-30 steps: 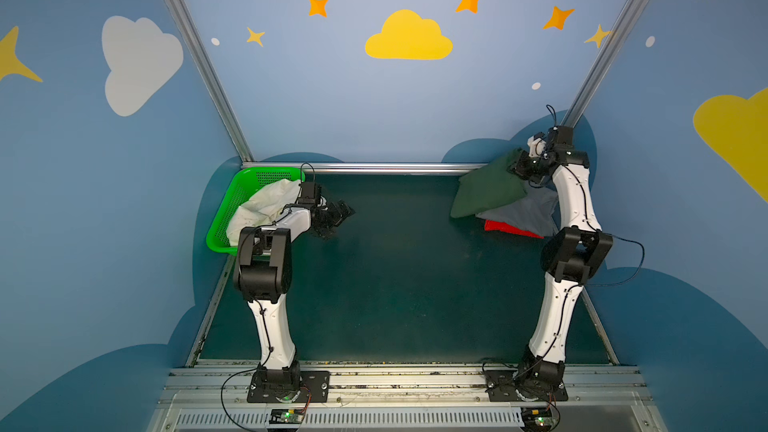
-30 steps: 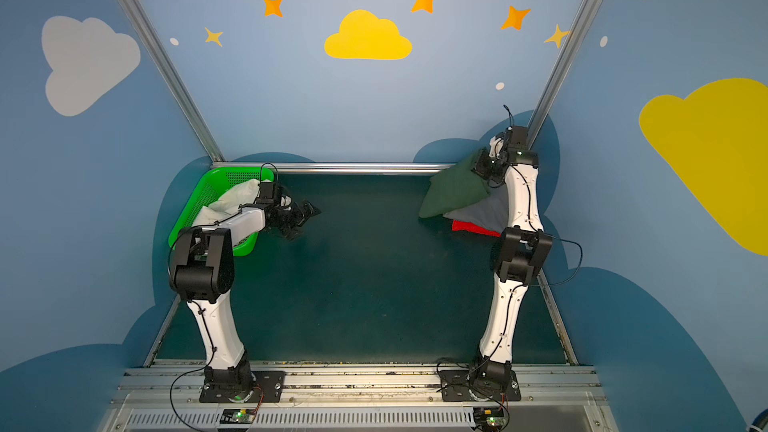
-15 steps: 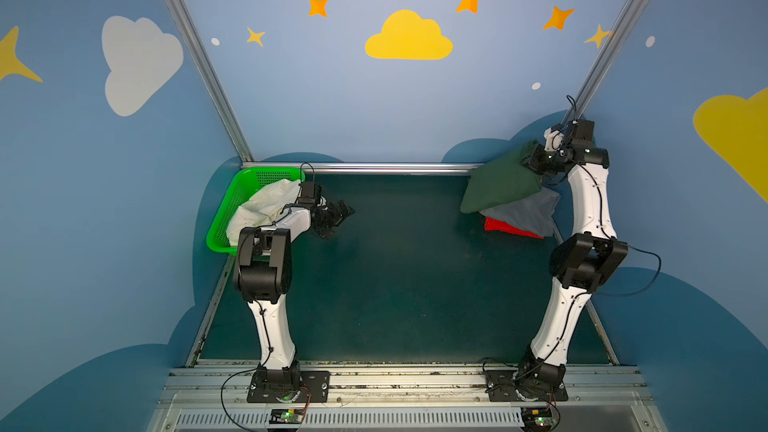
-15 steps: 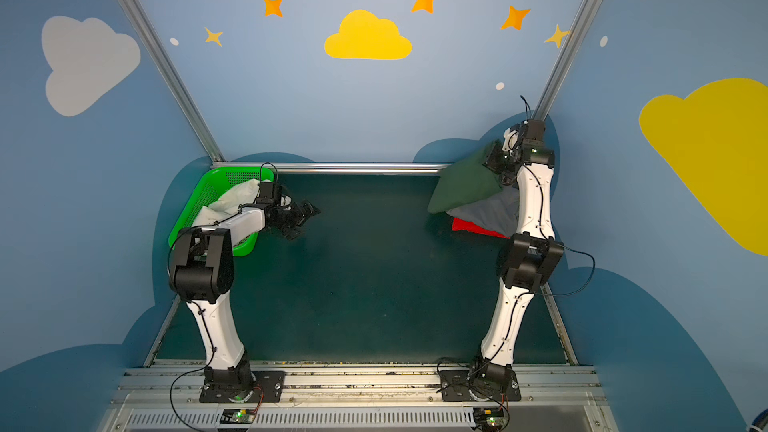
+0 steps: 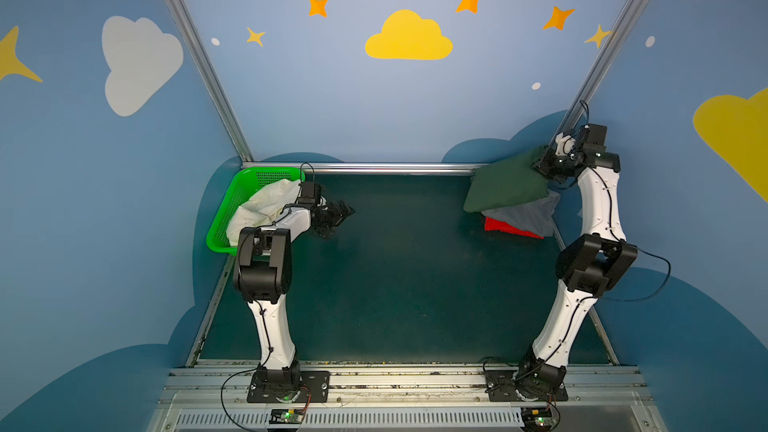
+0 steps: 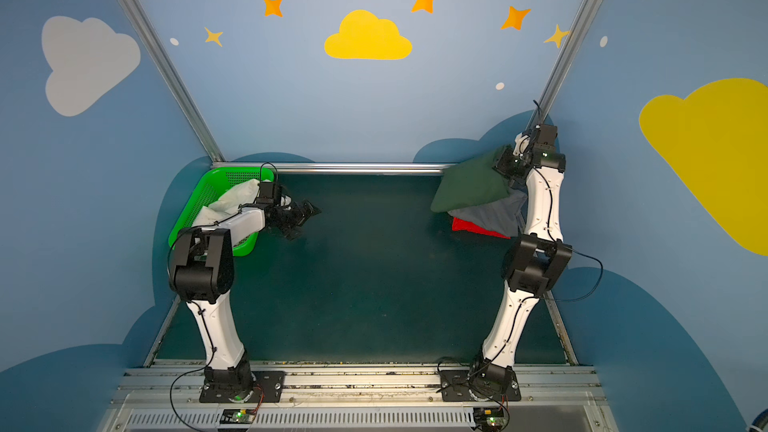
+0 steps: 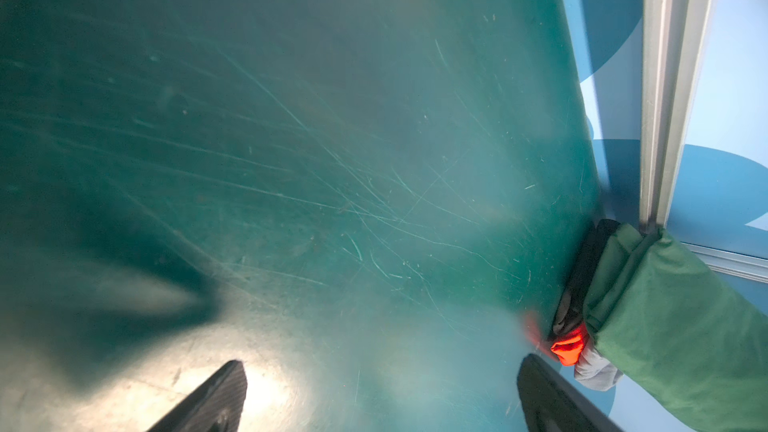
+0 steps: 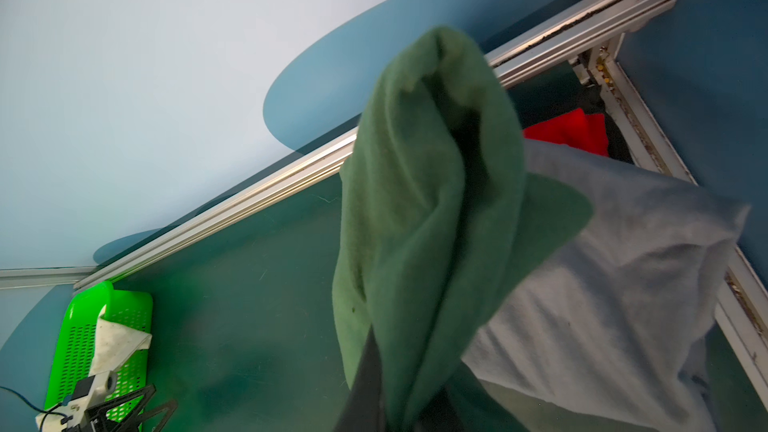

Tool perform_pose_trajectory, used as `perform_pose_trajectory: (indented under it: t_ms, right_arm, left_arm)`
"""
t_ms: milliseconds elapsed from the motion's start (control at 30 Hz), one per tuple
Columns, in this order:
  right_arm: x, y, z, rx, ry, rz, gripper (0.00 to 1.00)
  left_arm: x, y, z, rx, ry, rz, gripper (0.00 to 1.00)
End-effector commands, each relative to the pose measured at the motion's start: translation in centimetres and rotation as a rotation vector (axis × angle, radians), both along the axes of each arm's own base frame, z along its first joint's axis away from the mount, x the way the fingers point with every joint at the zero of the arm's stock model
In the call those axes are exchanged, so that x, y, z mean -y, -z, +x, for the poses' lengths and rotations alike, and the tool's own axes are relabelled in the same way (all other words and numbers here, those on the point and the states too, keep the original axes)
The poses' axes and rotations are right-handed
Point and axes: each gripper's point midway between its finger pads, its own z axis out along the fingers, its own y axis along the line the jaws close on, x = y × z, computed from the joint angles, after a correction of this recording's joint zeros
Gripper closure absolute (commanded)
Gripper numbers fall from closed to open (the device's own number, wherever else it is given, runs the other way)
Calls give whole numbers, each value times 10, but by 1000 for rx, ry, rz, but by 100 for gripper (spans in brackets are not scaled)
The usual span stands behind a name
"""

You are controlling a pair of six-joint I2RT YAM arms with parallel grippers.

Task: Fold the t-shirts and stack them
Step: 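Carry the green shirt with the right gripper onto the grey shirt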

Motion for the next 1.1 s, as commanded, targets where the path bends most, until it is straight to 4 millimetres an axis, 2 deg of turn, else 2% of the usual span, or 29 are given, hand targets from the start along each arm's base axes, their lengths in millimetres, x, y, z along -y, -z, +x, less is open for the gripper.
perform_pose_trajectory:
  t_ms: [0, 200, 367, 500, 800, 1067]
  right_arm:
    - [14, -48, -7, 118, 35, -60, 100]
    - [33, -36, -7, 84, 97, -77, 100]
    - [50, -28, -14, 37, 156, -154, 100]
    - [57, -18, -16, 14, 176, -174, 100]
    - [87, 25, -12, -100, 264, -287, 100]
    - [100, 64, -1, -187, 278, -370, 98]
  left_arm:
    - [2, -15, 6, 39, 8, -15, 0]
    - [3, -17, 7, 40, 8, -16, 0]
    - [2, -15, 5, 37, 9, -13, 0]
    - [4, -15, 8, 37, 8, -19, 0]
    - [5, -13, 6, 28, 12, -14, 0]
    - [6, -14, 5, 29, 17, -15, 0]
